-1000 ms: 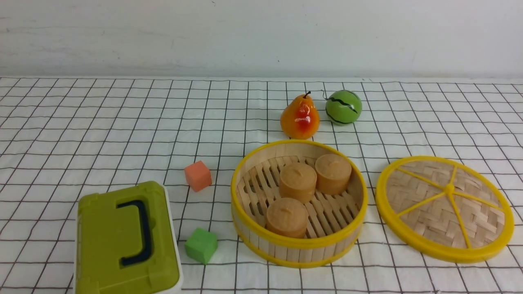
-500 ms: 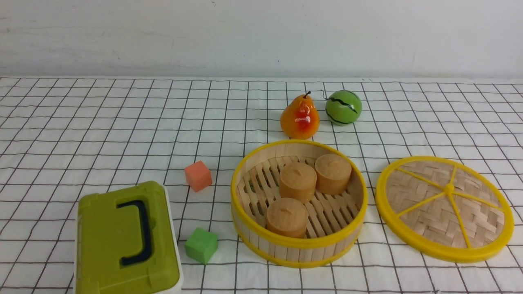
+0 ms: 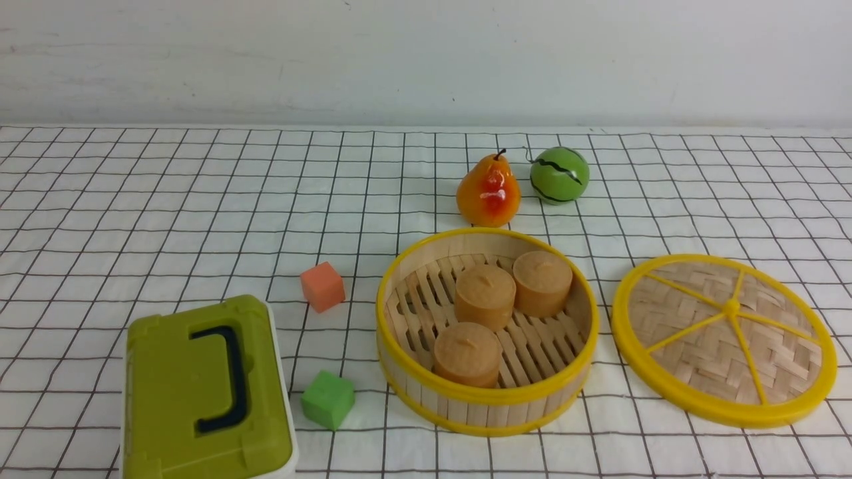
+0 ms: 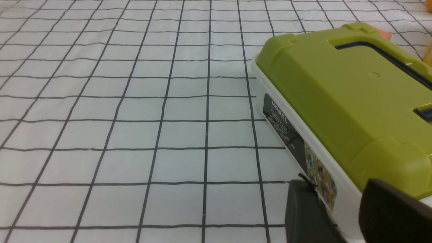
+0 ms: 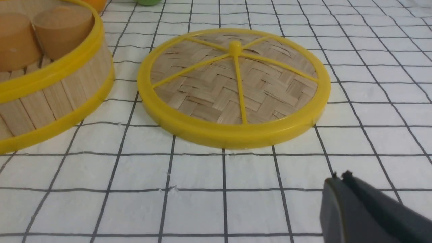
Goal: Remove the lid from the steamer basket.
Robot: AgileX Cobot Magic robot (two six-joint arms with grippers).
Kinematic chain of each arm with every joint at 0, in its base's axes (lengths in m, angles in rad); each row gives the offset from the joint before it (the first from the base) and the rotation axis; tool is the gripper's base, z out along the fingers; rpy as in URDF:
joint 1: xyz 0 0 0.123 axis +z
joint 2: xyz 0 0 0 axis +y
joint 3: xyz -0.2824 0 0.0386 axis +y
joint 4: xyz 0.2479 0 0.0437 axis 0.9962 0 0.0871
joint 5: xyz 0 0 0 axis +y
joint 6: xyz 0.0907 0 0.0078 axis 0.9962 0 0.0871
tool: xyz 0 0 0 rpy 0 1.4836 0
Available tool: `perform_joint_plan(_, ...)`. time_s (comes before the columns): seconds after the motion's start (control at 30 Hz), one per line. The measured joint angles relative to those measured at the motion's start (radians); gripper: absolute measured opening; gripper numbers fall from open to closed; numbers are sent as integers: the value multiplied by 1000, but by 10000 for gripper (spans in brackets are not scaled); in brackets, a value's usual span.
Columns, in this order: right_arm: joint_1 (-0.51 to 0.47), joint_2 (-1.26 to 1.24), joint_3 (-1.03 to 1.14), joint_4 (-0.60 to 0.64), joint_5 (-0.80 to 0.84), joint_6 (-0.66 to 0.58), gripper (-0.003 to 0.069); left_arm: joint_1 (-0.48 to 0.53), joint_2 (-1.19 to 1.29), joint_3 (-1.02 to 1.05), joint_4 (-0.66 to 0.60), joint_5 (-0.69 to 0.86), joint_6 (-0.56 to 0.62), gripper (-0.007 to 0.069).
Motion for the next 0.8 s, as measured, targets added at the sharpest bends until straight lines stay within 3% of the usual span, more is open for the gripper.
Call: perform_joint_plan(0.8,0,0,0,0,2,0,-12,0,0,0,0,0,0,239)
